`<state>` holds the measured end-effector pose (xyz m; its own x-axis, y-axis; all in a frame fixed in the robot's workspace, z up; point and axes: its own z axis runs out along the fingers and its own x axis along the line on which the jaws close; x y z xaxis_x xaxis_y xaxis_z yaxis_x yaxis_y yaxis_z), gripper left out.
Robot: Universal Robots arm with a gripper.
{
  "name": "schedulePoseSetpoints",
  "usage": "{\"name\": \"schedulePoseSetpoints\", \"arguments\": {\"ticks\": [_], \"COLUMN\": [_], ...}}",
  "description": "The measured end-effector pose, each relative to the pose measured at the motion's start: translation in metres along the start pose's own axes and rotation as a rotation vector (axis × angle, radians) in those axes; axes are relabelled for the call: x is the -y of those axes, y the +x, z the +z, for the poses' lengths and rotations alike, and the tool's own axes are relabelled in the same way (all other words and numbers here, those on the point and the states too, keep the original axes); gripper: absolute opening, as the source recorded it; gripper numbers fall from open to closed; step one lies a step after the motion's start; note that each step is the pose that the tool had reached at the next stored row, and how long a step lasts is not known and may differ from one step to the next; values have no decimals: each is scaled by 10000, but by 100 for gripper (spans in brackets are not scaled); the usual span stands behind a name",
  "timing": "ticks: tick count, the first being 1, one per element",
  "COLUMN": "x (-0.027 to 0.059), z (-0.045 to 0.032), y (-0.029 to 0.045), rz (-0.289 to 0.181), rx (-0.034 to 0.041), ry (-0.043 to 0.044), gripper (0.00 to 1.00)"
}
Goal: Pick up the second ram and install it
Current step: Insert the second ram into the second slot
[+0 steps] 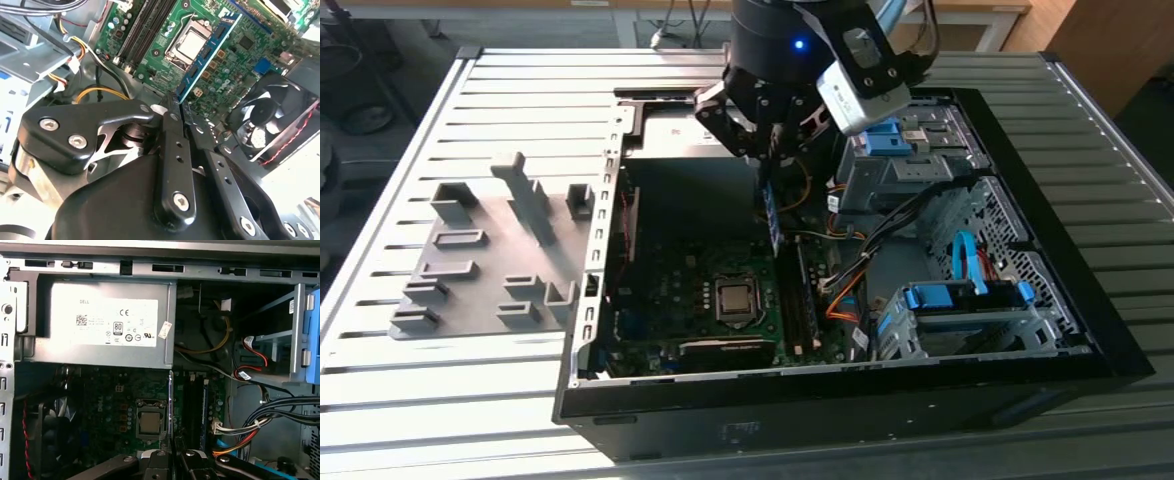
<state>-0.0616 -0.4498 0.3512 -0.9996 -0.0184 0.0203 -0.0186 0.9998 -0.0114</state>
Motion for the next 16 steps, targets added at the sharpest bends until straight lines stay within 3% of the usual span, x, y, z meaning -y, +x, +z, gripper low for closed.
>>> {"name": "schedulePoseSetpoints", "arguments": {"ticks": [4, 9, 16], "x": [-4, -4, 3], "z": [20, 59, 172], "y": [-35, -145, -152], "rz": [281, 365, 269], "rx": [-3, -5, 21], "ry": [-7, -6, -4], "gripper": [14, 14, 14]}}
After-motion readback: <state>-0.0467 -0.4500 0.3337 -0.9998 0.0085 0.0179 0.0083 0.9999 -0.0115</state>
